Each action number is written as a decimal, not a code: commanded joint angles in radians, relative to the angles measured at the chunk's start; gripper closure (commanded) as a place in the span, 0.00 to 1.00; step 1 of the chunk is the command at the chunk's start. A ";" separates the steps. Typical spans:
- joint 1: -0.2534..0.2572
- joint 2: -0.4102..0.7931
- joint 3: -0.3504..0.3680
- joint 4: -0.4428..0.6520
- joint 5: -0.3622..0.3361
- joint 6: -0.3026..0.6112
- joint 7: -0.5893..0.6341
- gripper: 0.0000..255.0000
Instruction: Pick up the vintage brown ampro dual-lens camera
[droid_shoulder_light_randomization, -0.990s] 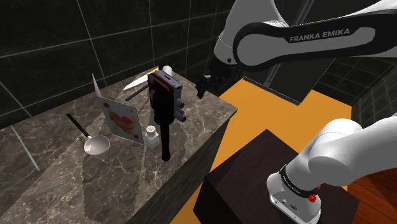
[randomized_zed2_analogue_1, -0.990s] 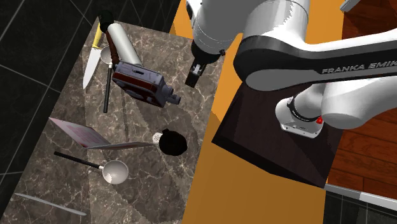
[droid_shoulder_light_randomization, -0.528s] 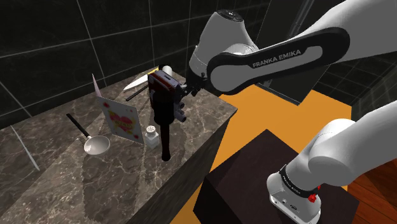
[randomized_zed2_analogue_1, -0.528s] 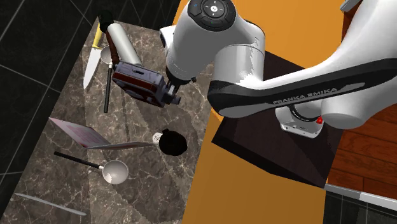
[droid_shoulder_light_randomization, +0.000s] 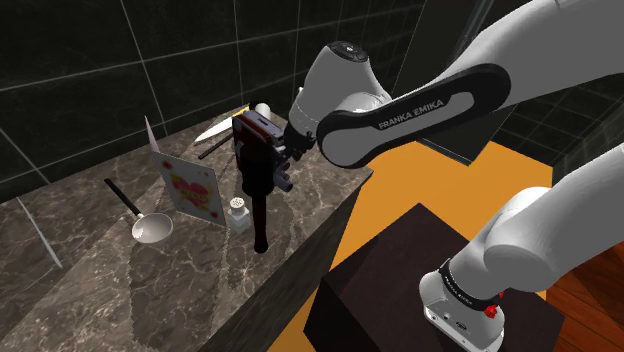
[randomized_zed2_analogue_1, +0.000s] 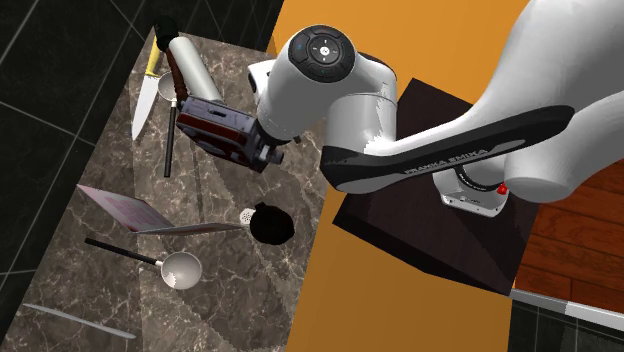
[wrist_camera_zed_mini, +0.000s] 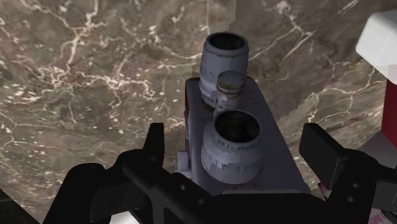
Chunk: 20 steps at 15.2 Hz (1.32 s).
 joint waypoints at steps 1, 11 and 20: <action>-0.002 0.015 0.004 -0.009 -0.008 0.024 0.007 0.00; -0.002 0.013 0.004 -0.010 -0.007 0.023 0.007 1.00; 0.009 -0.056 -0.013 0.042 0.024 -0.095 -0.019 1.00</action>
